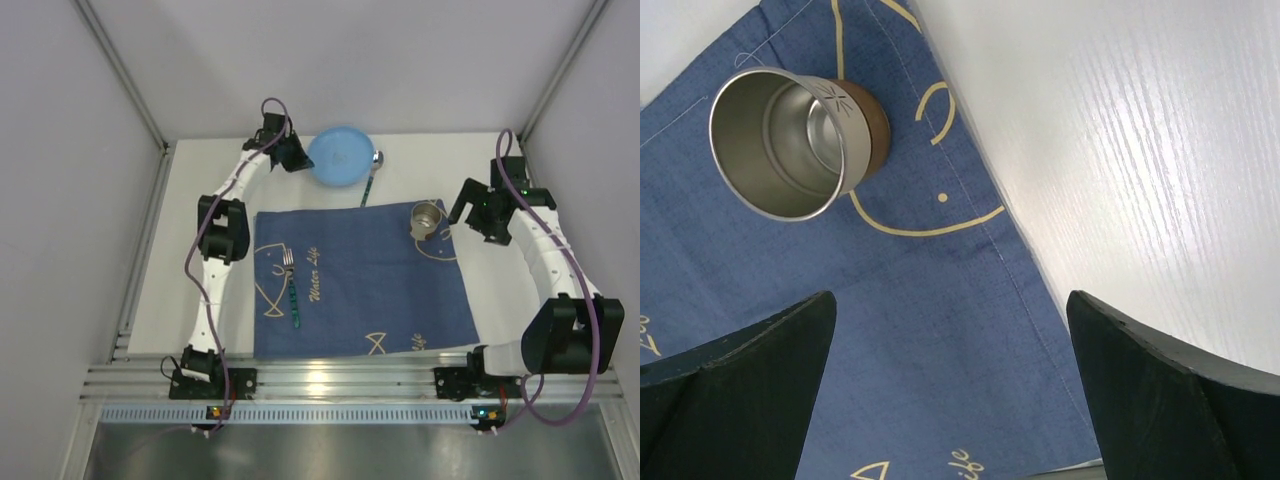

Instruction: Set the dinner table for one person

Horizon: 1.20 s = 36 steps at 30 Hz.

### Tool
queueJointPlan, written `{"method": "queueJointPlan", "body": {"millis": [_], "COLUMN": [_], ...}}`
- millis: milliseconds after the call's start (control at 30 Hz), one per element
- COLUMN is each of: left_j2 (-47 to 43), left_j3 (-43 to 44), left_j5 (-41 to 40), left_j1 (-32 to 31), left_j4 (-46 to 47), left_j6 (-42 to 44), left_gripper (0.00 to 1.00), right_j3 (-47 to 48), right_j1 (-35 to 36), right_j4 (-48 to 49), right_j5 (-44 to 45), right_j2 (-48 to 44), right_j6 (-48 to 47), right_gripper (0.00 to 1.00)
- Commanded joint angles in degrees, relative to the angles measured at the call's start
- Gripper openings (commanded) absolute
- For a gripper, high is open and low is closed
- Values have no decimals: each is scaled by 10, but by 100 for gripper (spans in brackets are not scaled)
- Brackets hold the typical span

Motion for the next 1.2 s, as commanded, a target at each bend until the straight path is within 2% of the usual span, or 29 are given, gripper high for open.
{"method": "queueJointPlan", "body": {"millis": [0, 67, 233, 367, 467, 567, 867, 1167], "left_j2": [-96, -147, -264, -347, -397, -425, -427, -456], "left_j3": [41, 26, -126, -278, -380, -444, -463, -510], "left_j5": [-13, -11, -4, -53, -65, -90, -116, -144], "left_j1": [22, 22, -17, -94, -143, -181, -232, -236], "left_j4": [26, 23, 18, 6, 27, 46, 10, 13], "left_j6": [-45, -47, -10, 29, 20, 3, -2, -2], "left_gripper": [0, 0, 0, 0, 0, 0, 0, 0], "right_j3": [34, 53, 122, 142, 134, 113, 54, 38], "right_j1": [-6, -6, 3, 21, 28, 32, 37, 37], "right_j4": [-5, -8, -29, -38, -34, -28, -11, -14], "right_j5": [-10, -18, -49, -56, -67, -74, -81, -79], "right_j2": [11, 24, 87, 106, 105, 91, 43, -9], "right_j6": [-6, 3, 10, 14, 18, 18, 15, 13], "right_gripper": [98, 98, 98, 99, 100, 100, 100, 100]}}
